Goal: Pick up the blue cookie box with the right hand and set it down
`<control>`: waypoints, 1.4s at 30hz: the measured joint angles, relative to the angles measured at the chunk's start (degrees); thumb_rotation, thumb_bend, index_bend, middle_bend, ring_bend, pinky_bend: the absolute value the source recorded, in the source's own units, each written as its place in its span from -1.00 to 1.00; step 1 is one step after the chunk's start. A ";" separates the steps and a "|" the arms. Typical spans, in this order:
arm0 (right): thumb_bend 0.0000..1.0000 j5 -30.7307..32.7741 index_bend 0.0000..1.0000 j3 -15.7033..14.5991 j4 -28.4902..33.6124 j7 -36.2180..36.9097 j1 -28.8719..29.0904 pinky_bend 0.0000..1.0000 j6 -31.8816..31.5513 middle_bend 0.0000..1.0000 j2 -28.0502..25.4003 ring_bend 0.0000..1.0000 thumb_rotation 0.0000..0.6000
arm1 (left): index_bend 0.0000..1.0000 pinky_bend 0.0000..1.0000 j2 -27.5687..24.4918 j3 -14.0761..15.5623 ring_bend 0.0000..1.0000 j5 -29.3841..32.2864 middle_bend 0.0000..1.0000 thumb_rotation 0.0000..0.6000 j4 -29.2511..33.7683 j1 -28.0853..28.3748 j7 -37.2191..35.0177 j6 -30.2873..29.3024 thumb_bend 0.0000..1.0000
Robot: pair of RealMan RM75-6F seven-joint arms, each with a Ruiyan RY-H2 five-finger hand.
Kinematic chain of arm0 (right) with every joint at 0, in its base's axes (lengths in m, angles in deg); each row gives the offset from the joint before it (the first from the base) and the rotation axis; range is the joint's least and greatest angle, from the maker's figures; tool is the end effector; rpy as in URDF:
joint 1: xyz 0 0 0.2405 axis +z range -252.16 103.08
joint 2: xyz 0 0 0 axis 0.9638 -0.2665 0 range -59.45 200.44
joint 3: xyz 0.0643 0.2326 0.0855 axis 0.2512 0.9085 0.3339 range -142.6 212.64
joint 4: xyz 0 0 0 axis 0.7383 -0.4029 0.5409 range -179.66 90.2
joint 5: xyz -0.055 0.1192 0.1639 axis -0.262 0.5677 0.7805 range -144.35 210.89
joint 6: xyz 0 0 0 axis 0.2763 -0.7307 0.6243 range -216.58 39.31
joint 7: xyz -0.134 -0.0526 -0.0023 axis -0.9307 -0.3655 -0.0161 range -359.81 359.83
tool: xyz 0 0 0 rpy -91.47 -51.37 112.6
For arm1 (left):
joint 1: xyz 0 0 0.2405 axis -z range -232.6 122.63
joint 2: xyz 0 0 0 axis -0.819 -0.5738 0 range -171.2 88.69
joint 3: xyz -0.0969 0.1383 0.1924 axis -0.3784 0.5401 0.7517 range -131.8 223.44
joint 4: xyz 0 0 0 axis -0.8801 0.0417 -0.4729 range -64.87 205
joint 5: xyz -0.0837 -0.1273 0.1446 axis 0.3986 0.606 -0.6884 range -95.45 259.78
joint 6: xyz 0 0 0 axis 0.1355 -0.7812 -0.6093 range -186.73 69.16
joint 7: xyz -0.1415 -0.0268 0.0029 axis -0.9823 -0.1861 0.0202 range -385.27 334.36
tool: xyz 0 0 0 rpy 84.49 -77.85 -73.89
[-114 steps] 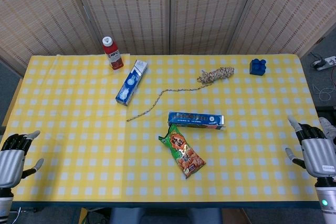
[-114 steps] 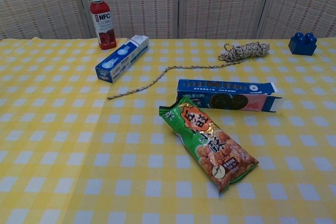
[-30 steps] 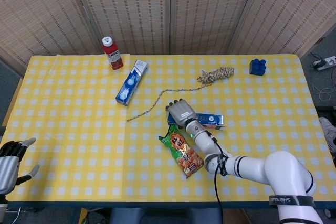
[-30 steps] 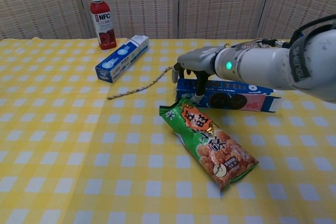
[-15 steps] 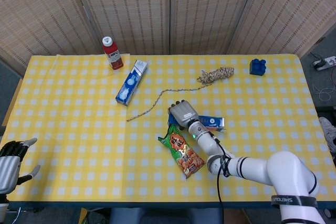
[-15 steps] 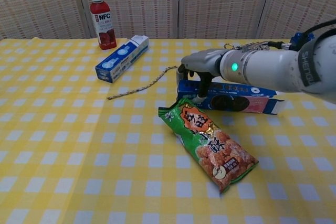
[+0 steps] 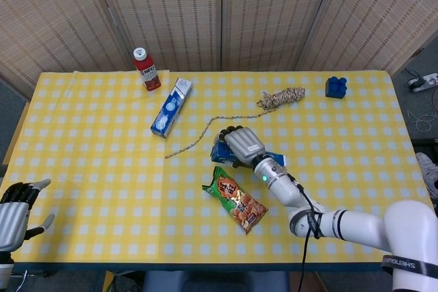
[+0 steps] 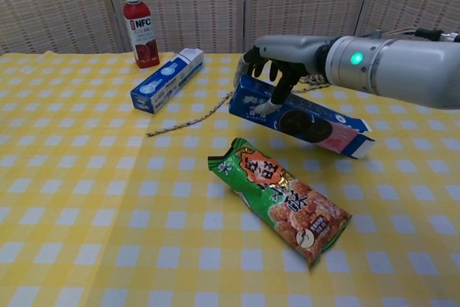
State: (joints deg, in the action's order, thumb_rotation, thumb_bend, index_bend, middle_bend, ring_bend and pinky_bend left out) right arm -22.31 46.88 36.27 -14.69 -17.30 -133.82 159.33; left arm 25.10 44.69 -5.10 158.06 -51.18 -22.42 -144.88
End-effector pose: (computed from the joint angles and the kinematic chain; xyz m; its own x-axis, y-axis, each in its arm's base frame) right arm -0.0778 -0.3868 -0.0270 0.4324 -0.3369 0.8364 -0.8461 -0.4722 0.2472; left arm -0.3242 0.1698 0.1505 0.4787 0.0191 0.8778 0.8780 -0.0127 -0.4786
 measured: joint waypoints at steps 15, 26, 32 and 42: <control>-0.43 -19.47 -0.29 5.14 8.26 24.49 -5.94 -0.44 -11.22 -0.43 -4.70 -0.58 1.00 | -0.52 -0.76 -0.15 -0.01 -0.60 -0.21 -0.50 1.00 0.50 -0.06 0.15 -0.40 -0.46; -0.43 -25.50 -0.29 6.11 10.51 29.93 -7.94 -0.44 -16.07 -0.43 -8.04 -0.56 1.00 | -0.52 -0.76 0.06 0.05 -0.60 -0.22 -0.50 1.00 0.12 0.03 0.05 -0.19 -0.46; -0.43 -22.94 -0.29 5.53 10.27 22.37 -8.60 -0.44 -14.75 -0.43 -10.67 -0.56 1.00 | -0.52 -0.76 0.23 0.18 -0.60 -0.20 -0.50 1.00 0.01 0.06 0.05 0.04 -0.46; -0.43 -12.67 -0.56 4.04 2.21 8.13 -6.40 -0.48 -6.26 -0.57 -10.78 -0.61 1.00 | -0.52 -0.76 0.53 0.31 -0.60 -0.28 -0.50 1.00 0.11 -0.01 0.33 -0.01 -0.46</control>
State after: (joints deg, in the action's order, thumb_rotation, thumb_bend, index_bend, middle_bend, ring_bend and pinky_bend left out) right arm -34.98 50.92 38.48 -6.55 -23.70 -140.08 148.55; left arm 25.64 45.00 -5.38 158.17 -51.19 -22.09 -144.89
